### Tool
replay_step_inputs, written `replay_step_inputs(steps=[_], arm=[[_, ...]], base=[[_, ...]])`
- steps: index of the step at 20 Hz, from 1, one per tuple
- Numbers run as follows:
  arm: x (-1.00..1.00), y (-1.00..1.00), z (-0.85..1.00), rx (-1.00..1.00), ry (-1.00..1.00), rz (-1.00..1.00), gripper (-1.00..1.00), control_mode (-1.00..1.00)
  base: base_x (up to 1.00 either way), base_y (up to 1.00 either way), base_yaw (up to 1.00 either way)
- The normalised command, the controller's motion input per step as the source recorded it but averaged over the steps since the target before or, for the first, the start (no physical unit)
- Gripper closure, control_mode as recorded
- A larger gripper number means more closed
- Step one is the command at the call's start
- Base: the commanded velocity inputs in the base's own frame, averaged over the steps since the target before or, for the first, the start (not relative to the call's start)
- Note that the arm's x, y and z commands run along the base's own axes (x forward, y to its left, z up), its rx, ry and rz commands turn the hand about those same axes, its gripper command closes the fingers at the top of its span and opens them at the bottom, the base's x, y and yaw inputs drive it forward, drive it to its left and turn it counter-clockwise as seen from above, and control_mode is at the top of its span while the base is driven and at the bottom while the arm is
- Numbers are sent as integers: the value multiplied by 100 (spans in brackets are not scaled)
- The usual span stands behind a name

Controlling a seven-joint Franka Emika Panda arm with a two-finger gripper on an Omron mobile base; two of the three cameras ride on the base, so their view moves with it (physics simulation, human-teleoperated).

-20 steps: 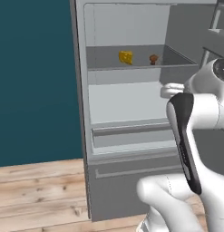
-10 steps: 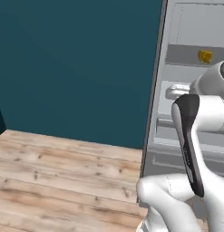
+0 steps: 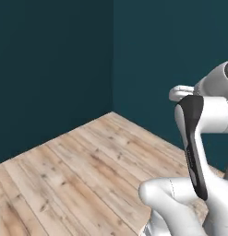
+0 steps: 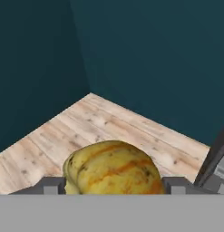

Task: Take the cheese, chicken drumstick, and squash from the fridge and place them on the plate on the dining counter to create an appetizer plate.

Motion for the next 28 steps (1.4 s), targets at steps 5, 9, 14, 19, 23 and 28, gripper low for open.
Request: replay_step_inputs(steps=[5,9,14,19,23,28], arm=[[0,0,0,0,0,0,100,100],[0,0,0,0,0,0,100,100],[0,0,0,0,0,0,100,100],[0,0,0,0,0,0,100,100],[0,0,0,0,0,0,100,100],[0,0,0,0,0,0,100,100]], base=[[91,3,71],[100,1,64],[100,0,70],[100,0,78],[100,0,81],[100,0,81]])
